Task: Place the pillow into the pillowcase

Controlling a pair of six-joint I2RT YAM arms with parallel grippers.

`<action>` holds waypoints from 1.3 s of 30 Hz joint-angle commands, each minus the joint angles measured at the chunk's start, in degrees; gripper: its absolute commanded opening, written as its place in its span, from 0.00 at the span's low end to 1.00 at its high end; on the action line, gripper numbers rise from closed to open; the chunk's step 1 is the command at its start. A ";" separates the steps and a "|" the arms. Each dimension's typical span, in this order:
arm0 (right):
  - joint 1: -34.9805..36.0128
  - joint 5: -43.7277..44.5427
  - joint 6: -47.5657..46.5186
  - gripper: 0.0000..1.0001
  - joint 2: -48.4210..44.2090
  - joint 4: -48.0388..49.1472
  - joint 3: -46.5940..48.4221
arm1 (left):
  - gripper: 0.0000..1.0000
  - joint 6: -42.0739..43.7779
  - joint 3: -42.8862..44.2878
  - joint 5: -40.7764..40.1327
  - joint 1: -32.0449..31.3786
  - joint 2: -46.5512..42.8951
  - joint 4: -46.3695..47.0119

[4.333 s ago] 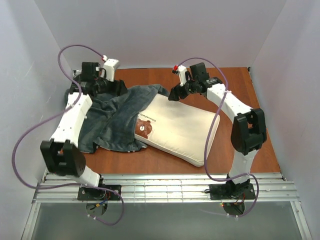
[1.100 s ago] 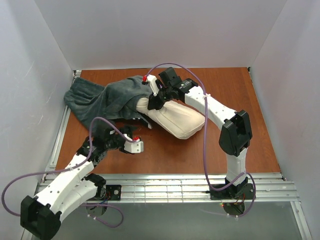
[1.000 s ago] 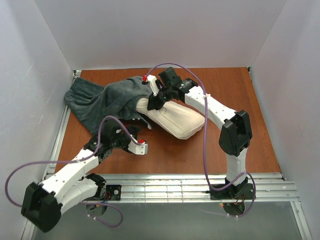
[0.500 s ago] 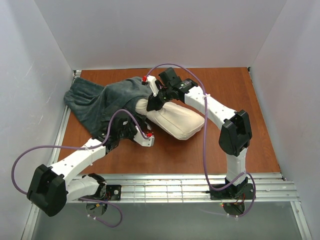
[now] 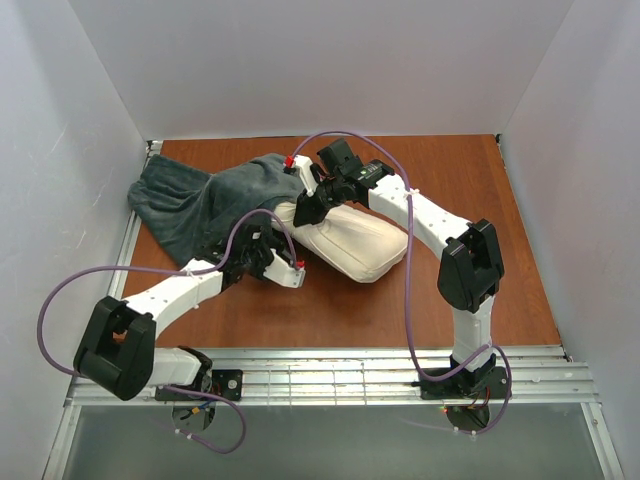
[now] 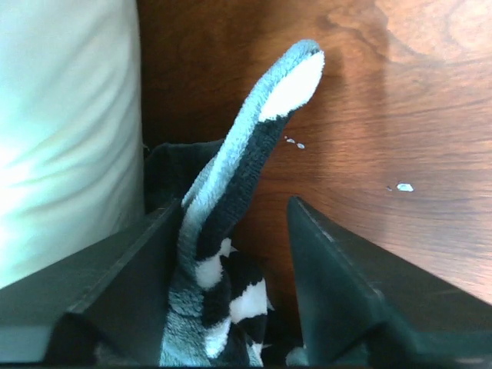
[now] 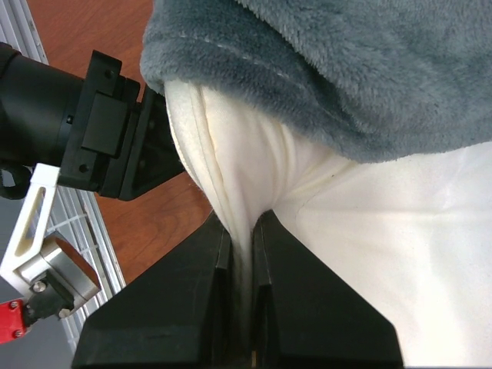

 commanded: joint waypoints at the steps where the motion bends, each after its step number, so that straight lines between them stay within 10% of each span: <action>1: 0.45 -6.41 0.91 0.01 -1.31 2.14 1.24 | 0.50 3.10 0.05 -2.64 0.17 1.73 -0.93; 6: 0.36 -6.76 0.91 0.01 -0.78 2.32 1.06 | 0.21 4.08 2.15 -2.22 -0.79 4.20 1.90; 7: 0.45 -7.11 0.99 0.01 -0.61 2.58 1.24 | 0.00 3.73 4.77 1.01 -1.67 3.94 0.50; 17: 0.36 -7.99 6.96 0.01 6.07 6.09 9.93 | 0.00 -15.42 21.66 18.17 -20.03 -1.77 -14.98; 26: 0.62 -9.13 12.15 0.01 7.31 13.83 -2.05 | 0.00 -34.84 15.88 19.24 -24.26 -9.30 -11.13; 28: 1.15 -10.35 12.77 0.01 5.82 18.19 -9.01 | 0.35 -44.11 14.38 18.01 -24.35 -12.39 -8.24; 31: 2.55 -11.41 13.04 0.01 2.92 23.31 -20.45 | 0.60 -61.57 19.00 10.41 -24.35 -15.48 -6.90; 33: 3.34 -12.90 12.25 0.01 2.47 23.50 -23.72 | 0.61 -69.10 23.06 5.02 -22.35 -13.91 -9.78; 39: -0.24 -12.66 7.60 0.46 -9.02 17.53 -24.08 | 0.69 -81.97 29.57 7.80 1.00 -8.58 -14.54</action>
